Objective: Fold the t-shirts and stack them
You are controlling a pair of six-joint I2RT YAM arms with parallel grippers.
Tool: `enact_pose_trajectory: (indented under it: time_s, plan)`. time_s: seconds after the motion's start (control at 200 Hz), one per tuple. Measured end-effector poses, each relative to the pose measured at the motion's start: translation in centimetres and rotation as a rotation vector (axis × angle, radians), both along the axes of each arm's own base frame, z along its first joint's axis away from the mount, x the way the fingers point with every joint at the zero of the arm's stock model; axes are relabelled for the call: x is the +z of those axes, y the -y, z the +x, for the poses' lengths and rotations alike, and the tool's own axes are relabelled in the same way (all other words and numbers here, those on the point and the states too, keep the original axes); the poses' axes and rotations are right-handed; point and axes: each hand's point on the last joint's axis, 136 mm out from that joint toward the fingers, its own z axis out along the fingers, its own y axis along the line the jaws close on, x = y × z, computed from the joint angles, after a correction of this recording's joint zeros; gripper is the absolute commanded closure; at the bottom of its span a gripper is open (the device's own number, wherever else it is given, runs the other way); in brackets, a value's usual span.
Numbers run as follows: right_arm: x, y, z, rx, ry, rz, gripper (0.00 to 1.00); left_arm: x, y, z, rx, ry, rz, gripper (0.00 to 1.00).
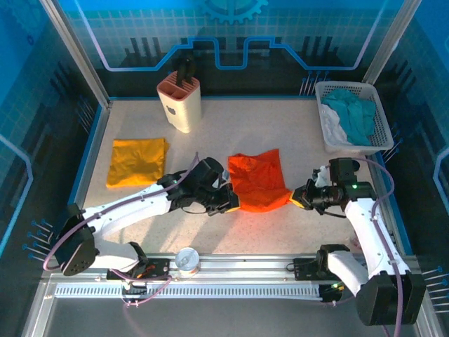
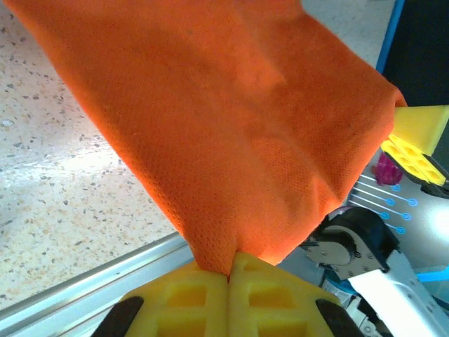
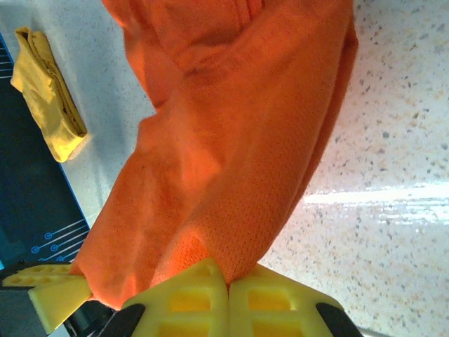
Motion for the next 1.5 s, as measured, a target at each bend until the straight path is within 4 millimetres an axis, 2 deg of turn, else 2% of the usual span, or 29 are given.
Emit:
enact_pose_trajectory:
  time_s: [0.245, 0.45, 0.68, 1.026, 1.316, 1.496]
  plan:
    - [1.3, -0.1, 3.0, 0.005, -0.021, 0.012, 1.00, 2.7, 0.1, 2.6, 0.050, 0.029, -0.040, 1.00]
    - [1.8, -0.3, 6.1, 0.010, -0.005, 0.024, 1.00, 0.7, -1.1, 4.9, 0.104, -0.032, -0.017, 1.00]
    - [0.2, -0.4, 7.8, 0.015, -0.040, 0.039, 1.00, -0.6, -1.9, 6.8, 0.132, -0.069, -0.022, 1.00]
    - [0.8, -0.5, 11.8, 0.019, -0.002, 0.048, 1.00, -0.1, -2.1, 10.6, 0.142, -0.049, -0.047, 1.00]
    - [0.6, -0.6, 14.9, 0.022, -0.001, 0.052, 1.00, -1.3, -2.9, 13.6, 0.159, -0.063, -0.048, 1.00]
    - [0.5, -0.5, 16.2, 0.022, 0.006, 0.052, 1.00, -0.5, -2.7, 15.0, 0.151, -0.036, -0.064, 1.00]
